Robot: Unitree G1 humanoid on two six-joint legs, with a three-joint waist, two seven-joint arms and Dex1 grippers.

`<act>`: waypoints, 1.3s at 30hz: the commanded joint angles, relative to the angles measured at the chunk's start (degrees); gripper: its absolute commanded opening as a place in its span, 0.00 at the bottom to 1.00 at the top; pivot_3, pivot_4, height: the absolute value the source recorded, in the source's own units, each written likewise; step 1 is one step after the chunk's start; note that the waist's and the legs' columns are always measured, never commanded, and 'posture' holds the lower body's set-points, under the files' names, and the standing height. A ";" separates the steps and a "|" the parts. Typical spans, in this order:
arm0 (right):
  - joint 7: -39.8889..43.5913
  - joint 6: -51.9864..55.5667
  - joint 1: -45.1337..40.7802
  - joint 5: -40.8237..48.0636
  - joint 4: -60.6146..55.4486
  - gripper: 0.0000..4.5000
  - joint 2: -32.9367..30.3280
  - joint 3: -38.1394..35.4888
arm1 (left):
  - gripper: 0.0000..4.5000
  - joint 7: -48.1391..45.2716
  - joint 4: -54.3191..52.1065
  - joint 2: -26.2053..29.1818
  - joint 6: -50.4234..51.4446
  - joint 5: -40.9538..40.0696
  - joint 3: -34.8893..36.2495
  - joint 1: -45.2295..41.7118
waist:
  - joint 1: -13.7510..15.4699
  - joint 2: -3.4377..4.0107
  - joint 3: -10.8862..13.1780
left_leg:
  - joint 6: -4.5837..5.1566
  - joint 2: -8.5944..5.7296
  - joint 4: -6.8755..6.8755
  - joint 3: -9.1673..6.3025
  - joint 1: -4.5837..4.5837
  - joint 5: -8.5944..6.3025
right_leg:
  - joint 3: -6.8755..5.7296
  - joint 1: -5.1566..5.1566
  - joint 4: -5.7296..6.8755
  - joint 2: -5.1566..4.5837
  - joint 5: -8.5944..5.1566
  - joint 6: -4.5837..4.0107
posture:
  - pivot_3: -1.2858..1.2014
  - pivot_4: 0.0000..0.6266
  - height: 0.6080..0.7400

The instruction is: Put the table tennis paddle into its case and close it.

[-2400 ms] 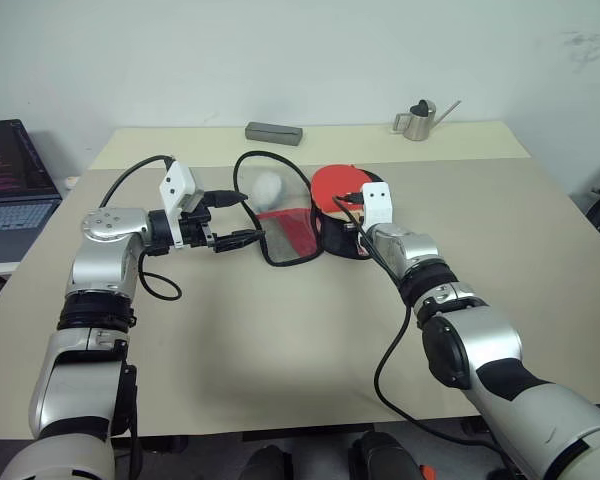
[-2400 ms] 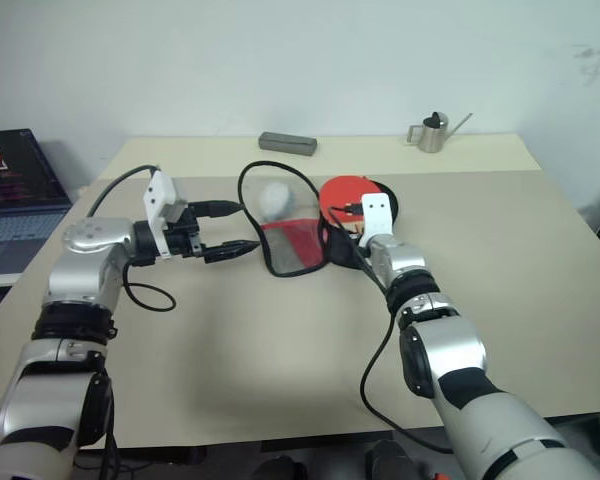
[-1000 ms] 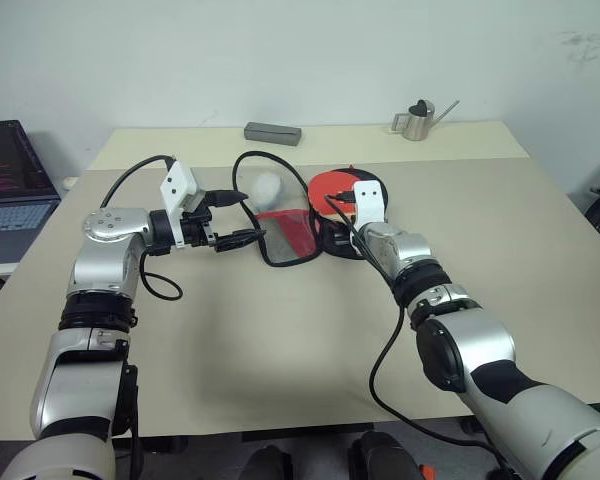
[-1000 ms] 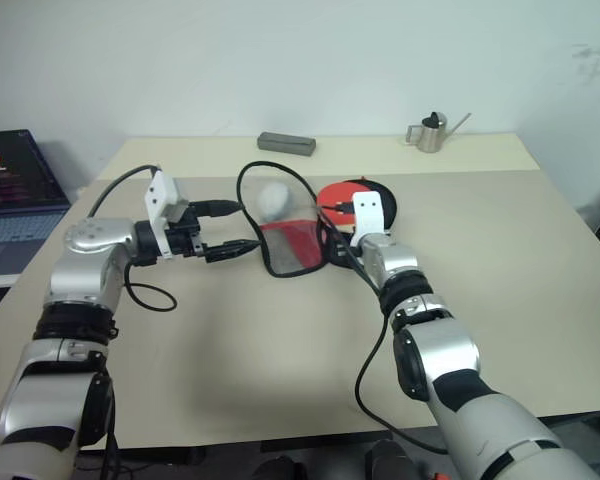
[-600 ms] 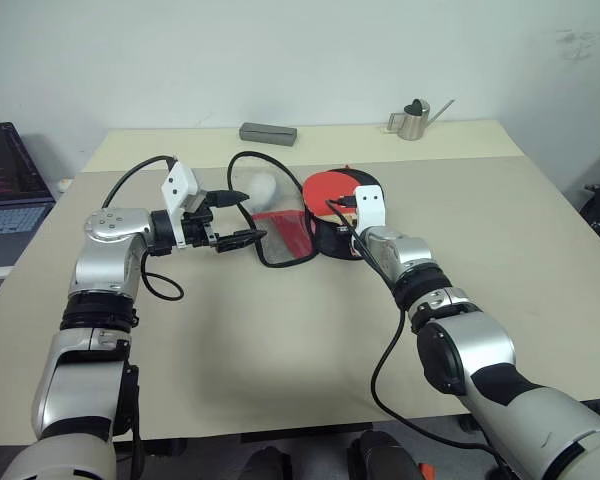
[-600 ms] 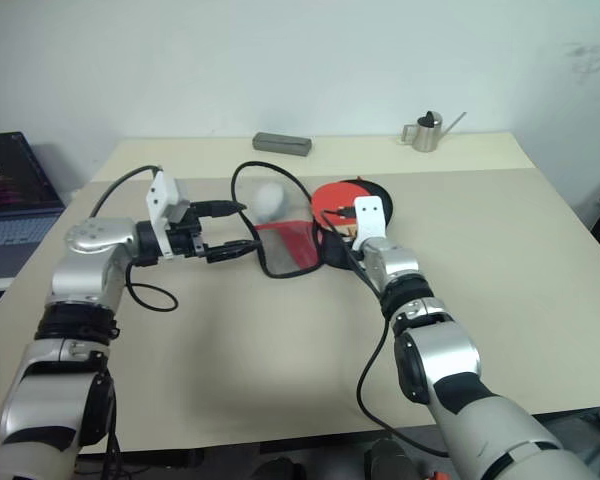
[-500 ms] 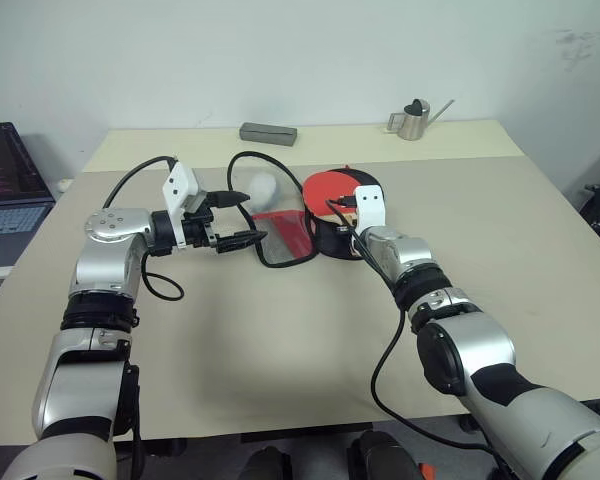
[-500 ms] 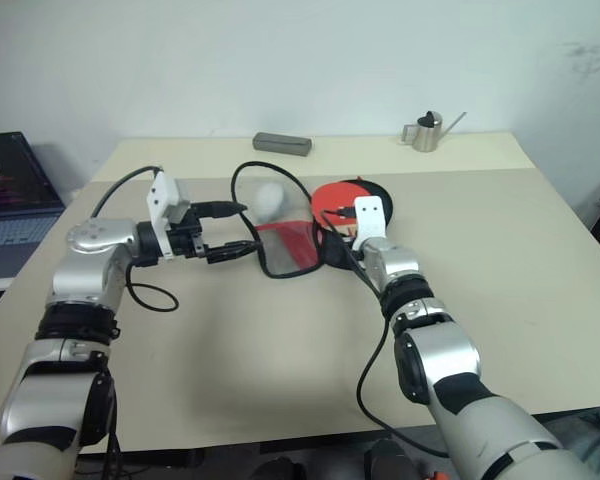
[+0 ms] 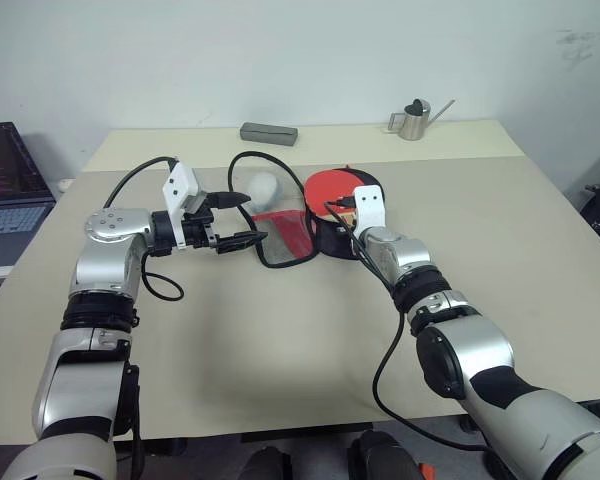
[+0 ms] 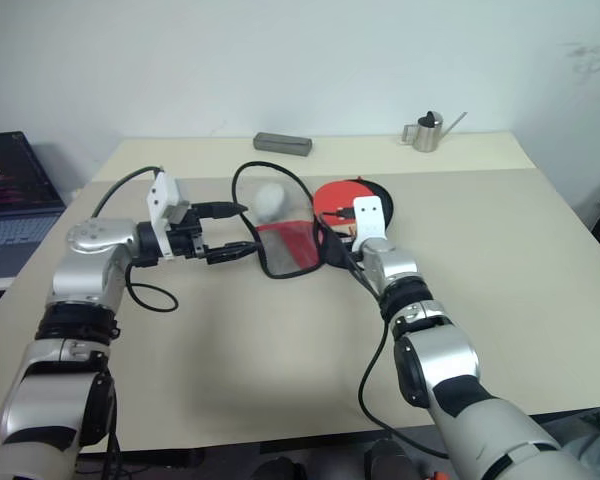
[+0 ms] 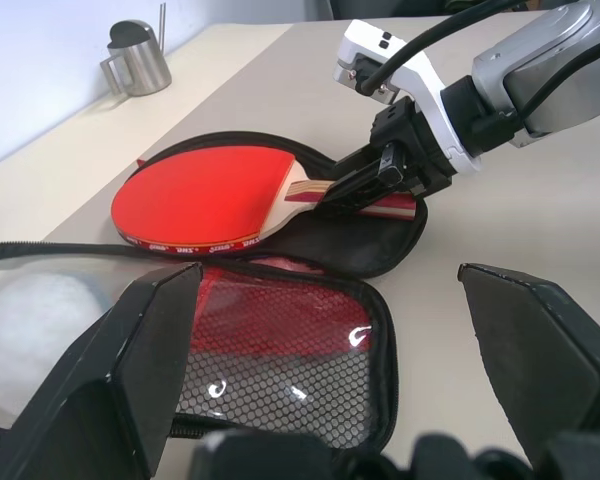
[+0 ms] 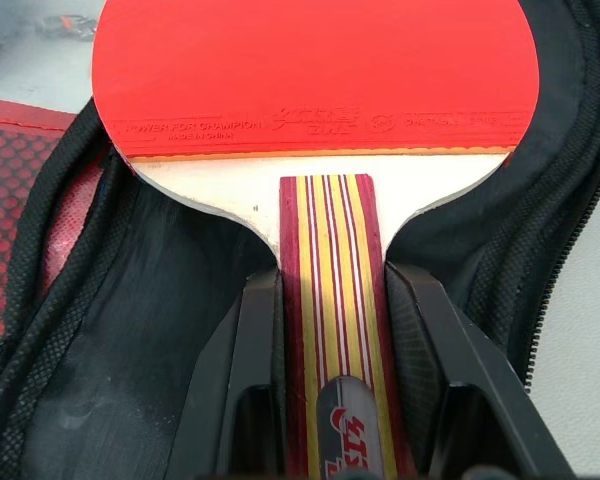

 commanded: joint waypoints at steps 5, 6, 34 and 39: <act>-1.79 -2.69 -0.30 -1.21 -2.70 0.23 -0.04 0.15 | 1.00 0.28 -1.46 0.45 -0.72 -0.40 0.86 -1.13 | 0.02 0.00 0.00 | 0.00 0.00 0.00 0.00 0.00 0.00 | -0.01 0.00 0.00 0.00 0.00 0.00 | 0.52 0.24 1.00; -2.10 -2.75 -0.30 -1.22 -2.72 0.23 -0.03 0.05 | 1.00 0.29 -1.50 0.45 -0.70 -0.40 0.86 -1.12 | 0.02 0.00 0.00 | 0.00 0.00 0.00 0.00 0.00 0.00 | -0.01 0.00 0.00 0.00 0.00 0.00 | 0.52 0.24 1.00; -3.79 -2.88 -1.54 -0.50 -1.97 0.73 2.20 -0.26 | 1.00 0.41 -1.28 0.30 -0.86 -0.08 0.56 -1.17 | 0.00 0.00 0.00 | -0.01 0.00 0.00 0.00 0.01 0.01 | -0.01 0.00 0.00 0.00 0.00 0.00 | 0.52 0.24 1.00; -4.96 -4.20 -1.46 -0.32 -4.42 0.81 2.38 -0.66 | 1.00 0.52 -0.85 0.04 -1.01 0.04 0.51 -1.55 | 0.00 0.00 0.00 | -0.01 0.00 0.00 0.00 0.00 0.01 | 0.00 0.00 0.00 0.00 0.00 0.00 | 0.52 0.24 1.00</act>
